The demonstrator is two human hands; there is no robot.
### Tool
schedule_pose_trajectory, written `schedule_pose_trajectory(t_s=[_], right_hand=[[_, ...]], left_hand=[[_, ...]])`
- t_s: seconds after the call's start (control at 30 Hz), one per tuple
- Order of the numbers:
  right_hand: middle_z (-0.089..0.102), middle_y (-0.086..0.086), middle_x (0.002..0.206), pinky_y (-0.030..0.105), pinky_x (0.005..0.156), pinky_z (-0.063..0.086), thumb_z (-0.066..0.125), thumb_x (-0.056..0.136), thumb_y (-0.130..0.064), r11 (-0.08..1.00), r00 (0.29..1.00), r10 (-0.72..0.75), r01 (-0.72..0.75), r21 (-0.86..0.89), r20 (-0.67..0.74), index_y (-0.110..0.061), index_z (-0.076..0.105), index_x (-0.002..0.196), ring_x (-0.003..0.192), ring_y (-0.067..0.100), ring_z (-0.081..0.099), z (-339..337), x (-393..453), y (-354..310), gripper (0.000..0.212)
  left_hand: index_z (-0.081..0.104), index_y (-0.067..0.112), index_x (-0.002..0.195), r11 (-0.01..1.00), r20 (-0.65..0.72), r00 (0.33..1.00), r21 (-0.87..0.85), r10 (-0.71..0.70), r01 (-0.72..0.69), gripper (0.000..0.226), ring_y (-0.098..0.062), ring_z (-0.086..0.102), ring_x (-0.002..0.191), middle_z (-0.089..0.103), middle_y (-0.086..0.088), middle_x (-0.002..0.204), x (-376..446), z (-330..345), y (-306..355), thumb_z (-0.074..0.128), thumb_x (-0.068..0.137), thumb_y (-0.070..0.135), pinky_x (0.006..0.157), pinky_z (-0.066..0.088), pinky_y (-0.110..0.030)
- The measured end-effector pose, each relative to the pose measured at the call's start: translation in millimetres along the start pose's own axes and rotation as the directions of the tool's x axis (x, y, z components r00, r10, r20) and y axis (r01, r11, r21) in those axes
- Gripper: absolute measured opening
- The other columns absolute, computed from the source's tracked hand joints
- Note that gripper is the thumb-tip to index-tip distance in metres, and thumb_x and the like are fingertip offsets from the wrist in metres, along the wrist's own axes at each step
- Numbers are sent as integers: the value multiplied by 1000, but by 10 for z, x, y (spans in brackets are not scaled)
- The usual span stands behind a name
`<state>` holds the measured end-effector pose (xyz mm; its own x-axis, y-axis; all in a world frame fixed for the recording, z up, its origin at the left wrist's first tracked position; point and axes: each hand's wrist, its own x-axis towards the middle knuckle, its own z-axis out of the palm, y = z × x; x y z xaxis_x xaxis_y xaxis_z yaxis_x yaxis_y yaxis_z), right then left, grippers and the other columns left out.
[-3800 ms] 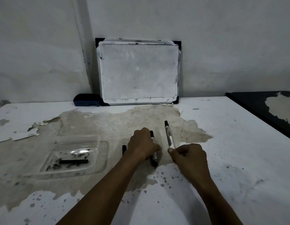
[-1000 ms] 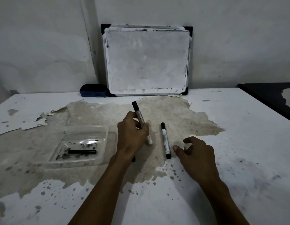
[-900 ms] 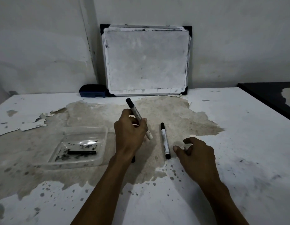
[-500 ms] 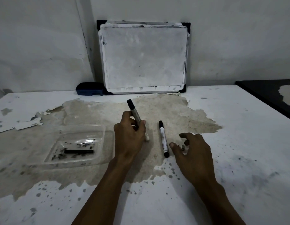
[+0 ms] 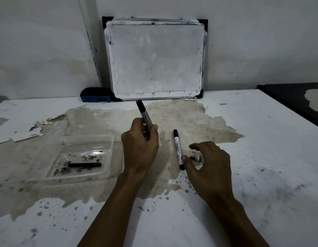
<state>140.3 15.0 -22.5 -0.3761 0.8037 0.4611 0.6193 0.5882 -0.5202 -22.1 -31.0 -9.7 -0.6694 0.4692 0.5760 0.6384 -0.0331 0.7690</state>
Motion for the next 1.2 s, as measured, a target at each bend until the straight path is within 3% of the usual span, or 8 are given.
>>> schedule_pose_trajectory(t_s=[0.17,0.27,0.43,0.7,0.87,1.03,1.13,1.2], right_hand=[[69,-1,98,43,85,51,76,75,-33,1000,1000,8,-9,21,18,-19,68,101,88,16,63,15,-23,-28,31],[69,-1,98,43,83,52,75,75,-36,999,1000,7,-8,31,26,-19,68,102,89,17,62,12,-26,-38,32],[67,-3,99,43,83,51,71,75,-42,999,998,15,-17,32,54,-21,68,100,92,16,60,34,-52,-54,33],[68,-2,105,41,89,47,75,68,-49,999,994,-36,38,-15,103,-24,72,99,100,17,58,110,84,-242,40],[68,-2,110,41,95,43,80,65,-47,997,995,-58,62,-44,83,-24,72,101,105,19,57,136,189,-359,43],[67,-2,112,40,101,36,78,70,-42,996,998,-30,34,-84,55,-25,71,103,109,18,56,144,146,-344,38],[69,-2,108,40,98,38,78,70,-41,996,998,-14,19,-87,57,-25,72,101,103,18,58,144,104,-288,36],[70,-3,105,41,97,41,78,68,-42,996,998,-13,18,-91,56,-26,72,99,100,17,59,124,97,-267,36]], left_hand=[[65,1,100,998,44,997,14,-59,59,17,-1,65,59,71,-4,77,-12,22,11,68,90,15,53,50,-7],[63,5,97,997,-28,998,-45,-57,56,15,-6,70,63,71,-2,77,3,-1,16,69,90,16,56,55,-12],[64,8,94,988,52,987,-8,-153,153,13,-5,68,62,69,3,74,-21,17,-26,69,89,19,55,53,-11],[65,5,92,923,-16,935,-170,-354,346,20,-18,75,65,75,-8,80,47,-47,-63,72,87,23,61,64,-39],[65,5,94,900,15,933,-262,-358,349,15,-18,76,67,75,-10,80,49,-108,26,72,88,18,60,63,-32],[62,13,90,963,163,951,-24,-261,269,14,-5,68,57,72,-1,77,16,-102,35,74,86,20,54,57,-16],[65,5,92,929,133,935,-131,-330,346,17,-17,74,62,75,-10,78,42,-103,-11,74,85,18,60,64,-36],[68,7,92,936,152,929,-56,-336,348,20,-20,75,64,75,-9,78,39,-96,-42,76,83,22,62,63,-41]])
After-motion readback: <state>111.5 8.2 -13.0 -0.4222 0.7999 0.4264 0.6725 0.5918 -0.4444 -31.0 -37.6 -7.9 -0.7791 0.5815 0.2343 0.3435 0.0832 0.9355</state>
